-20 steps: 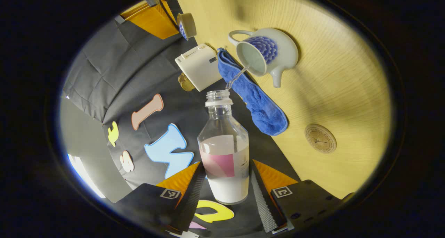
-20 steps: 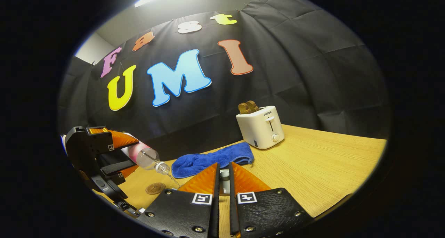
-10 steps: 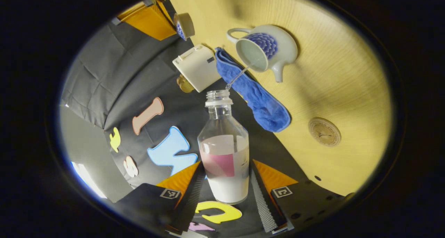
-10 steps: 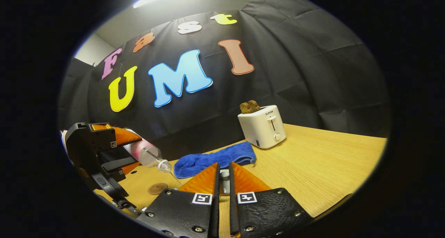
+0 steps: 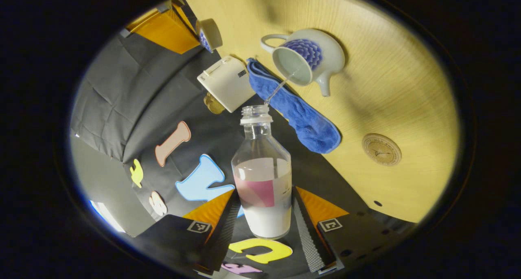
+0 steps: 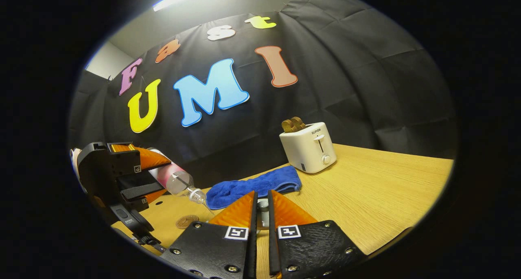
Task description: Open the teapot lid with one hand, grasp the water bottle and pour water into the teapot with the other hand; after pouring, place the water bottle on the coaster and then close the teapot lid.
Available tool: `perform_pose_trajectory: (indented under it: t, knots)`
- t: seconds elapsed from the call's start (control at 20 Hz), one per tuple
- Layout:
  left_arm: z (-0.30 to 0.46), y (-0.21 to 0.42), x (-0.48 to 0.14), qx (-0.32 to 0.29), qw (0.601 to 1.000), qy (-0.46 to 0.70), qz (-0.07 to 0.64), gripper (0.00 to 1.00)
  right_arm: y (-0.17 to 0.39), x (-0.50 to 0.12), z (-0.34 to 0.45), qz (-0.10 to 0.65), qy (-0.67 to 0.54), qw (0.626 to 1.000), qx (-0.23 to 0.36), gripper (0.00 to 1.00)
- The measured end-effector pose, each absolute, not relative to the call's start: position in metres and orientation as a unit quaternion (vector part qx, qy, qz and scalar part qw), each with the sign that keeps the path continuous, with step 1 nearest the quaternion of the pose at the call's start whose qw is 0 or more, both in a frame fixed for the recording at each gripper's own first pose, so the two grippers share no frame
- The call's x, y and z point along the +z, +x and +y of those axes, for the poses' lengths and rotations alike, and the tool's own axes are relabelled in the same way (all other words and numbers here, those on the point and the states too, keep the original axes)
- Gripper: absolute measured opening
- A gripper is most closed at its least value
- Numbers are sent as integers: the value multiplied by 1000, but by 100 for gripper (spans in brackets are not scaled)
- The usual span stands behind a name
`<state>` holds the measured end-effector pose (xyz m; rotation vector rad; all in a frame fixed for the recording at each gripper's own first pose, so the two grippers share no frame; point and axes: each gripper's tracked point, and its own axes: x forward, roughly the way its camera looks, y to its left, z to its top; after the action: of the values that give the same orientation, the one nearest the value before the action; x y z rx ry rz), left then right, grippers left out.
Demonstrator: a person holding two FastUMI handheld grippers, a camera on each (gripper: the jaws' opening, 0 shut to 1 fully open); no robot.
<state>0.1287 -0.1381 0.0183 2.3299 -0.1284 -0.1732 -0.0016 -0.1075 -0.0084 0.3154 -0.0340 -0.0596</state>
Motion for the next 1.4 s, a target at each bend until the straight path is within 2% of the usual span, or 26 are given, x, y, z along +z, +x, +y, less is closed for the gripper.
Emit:
perform_pose_trajectory:
  t: [1.05,1.2,1.4]
  knots:
    - [-156,124,10,-71,350,932,-67,89,-1,-10,-108,-12,163,986,-30,12]
    - [-160,123,8,-77,366,925,-64,89,-1,-11,-108,-10,163,986,-31,12]
    - [-151,130,-4,-96,430,898,-23,89,-1,-12,-108,-8,161,987,-30,12]
